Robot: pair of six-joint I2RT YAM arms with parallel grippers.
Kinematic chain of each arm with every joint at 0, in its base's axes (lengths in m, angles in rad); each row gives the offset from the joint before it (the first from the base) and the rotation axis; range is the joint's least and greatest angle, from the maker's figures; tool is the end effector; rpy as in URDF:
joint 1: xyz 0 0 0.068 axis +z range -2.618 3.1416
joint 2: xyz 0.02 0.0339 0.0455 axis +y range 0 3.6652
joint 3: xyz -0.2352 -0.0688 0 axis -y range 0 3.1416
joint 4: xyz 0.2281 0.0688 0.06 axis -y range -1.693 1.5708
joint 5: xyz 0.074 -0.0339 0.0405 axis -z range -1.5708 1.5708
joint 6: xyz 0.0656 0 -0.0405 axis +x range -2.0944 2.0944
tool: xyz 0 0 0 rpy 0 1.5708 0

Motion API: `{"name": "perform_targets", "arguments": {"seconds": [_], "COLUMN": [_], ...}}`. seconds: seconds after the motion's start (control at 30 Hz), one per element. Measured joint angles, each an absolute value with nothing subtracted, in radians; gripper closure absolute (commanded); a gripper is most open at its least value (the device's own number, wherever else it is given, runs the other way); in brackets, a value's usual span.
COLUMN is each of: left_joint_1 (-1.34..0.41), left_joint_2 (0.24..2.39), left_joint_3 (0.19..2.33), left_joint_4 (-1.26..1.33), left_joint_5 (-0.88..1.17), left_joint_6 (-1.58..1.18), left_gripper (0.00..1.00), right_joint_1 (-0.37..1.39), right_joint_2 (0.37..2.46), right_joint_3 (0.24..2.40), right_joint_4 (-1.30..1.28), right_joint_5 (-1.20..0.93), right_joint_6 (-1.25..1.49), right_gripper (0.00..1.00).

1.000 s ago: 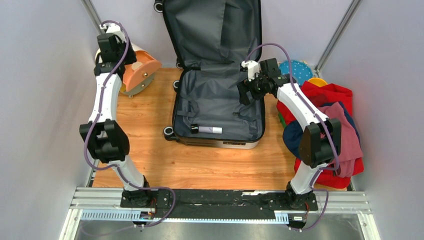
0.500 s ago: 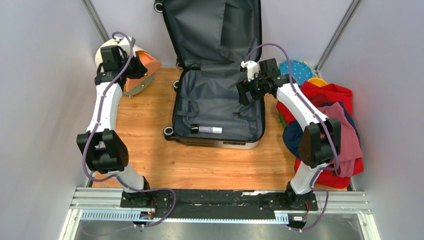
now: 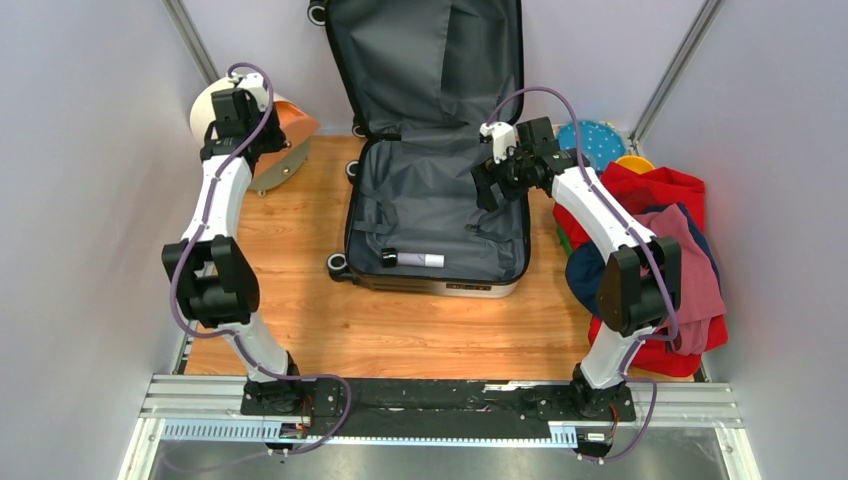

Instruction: Open, take out, and arrange the luggage

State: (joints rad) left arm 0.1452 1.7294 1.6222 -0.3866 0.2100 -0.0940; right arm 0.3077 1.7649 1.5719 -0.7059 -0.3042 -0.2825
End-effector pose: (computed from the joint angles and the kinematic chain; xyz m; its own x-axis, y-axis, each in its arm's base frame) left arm 0.4097 0.0461 0.3155 -0.4707 -0.1616 -0.8674 -0.0041 0.9835 -0.1810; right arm 0.3617 0.1356 0.2525 -0.5862 -0.4654 -0.6631 -0.6561 0.7529 0.0516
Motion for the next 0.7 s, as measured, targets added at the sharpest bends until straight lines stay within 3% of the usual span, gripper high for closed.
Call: {"name": "perform_targets", "arguments": {"seconds": [0.23,0.7], "left_joint_1": [0.147,0.149], "left_joint_2": [1.81,1.916], "left_joint_3": [1.667,1.732], "left_joint_4": [-0.303,-0.173], "left_joint_5": [0.146,0.001], "left_joint_6": [-0.072,0.026], "left_gripper": [1.0,0.81], "right_joint_1": [0.308,0.307], "right_joint_2": [1.765,1.765], "right_joint_3": [1.571,1.571], "right_joint_4": [-0.706,-0.706], "right_joint_5": [-0.296,-0.289], "right_joint_6": [-0.284,-0.285], "right_gripper": [0.04,0.04]}}
